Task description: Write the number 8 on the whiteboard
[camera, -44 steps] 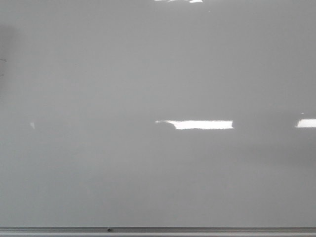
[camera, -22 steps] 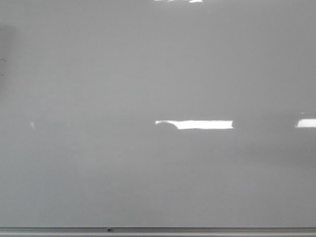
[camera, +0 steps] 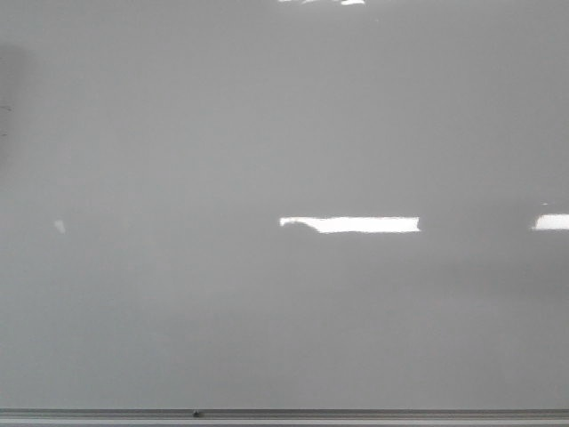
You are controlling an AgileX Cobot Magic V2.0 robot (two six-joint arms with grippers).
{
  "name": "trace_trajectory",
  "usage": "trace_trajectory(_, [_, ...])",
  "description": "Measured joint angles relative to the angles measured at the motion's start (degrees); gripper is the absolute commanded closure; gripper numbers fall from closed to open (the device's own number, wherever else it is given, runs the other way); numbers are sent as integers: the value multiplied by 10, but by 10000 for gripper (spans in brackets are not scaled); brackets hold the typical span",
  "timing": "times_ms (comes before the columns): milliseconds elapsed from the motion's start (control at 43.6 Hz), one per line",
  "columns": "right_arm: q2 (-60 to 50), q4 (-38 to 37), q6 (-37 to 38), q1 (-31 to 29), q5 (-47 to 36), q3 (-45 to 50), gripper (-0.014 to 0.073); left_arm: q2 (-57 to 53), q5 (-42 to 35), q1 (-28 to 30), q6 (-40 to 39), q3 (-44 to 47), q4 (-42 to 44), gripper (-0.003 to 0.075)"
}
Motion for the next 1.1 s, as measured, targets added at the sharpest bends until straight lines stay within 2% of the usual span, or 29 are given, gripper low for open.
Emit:
trace_trajectory(206, [0,0,0,0,6,-1,701,0,-21,0,0,-3,-29,741])
trace_trajectory(459, [0,0,0,0,99,-94,701,0,0,0,0,-94,-34,741])
trace_trajectory(665, [14,0,0,0,201,-212,701,47,77,0,0,-219,-23,741])
trace_trajectory(872, [104,0,0,0,271,-310,701,154,181,0,0,-345,-14,741])
trace_trajectory(1101, [205,0,0,0,289,-348,701,237,237,0,0,-377,-14,741])
